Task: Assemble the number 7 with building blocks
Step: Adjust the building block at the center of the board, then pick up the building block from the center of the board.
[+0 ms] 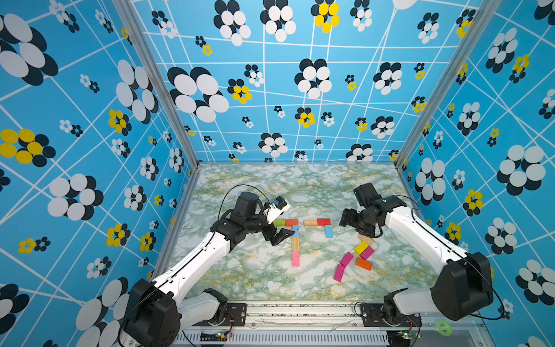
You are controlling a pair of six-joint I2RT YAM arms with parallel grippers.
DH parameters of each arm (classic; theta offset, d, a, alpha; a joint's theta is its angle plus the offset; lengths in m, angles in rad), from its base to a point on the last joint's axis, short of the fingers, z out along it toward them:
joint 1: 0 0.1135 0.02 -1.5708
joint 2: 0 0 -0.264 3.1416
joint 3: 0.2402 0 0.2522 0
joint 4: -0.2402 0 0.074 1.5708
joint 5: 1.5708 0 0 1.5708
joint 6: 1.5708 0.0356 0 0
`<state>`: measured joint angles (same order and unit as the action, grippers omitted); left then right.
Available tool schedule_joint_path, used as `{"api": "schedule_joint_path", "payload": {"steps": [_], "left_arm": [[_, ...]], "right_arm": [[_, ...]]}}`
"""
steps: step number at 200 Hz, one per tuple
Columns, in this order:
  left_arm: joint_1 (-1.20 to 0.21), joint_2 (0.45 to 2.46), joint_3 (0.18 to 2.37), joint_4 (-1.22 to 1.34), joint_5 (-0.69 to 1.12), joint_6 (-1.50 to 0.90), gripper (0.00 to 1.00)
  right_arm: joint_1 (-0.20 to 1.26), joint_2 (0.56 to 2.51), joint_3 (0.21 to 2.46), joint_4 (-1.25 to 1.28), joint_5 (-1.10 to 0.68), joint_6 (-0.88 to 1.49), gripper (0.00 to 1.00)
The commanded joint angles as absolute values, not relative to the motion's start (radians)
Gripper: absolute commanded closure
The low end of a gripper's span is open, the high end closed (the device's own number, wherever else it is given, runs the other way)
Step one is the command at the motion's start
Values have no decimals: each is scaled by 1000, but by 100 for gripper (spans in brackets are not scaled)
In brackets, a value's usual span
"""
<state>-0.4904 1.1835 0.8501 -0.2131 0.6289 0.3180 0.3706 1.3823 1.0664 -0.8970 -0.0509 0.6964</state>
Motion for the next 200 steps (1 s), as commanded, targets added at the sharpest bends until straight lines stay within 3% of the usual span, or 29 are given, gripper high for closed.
{"api": "schedule_joint_path", "payload": {"steps": [1,100,200], "left_arm": [[-517,1173,854,-221,691,344,1],[-554,1164,850,-236,663,363,1],[-553,1176,853,-245,657,366,1]], "right_arm": [[454,1353,995,-948,-7,839,15],[482,1423,752,-674,-83,987,25],[520,1482,750,-696,-41,956,37]]}}
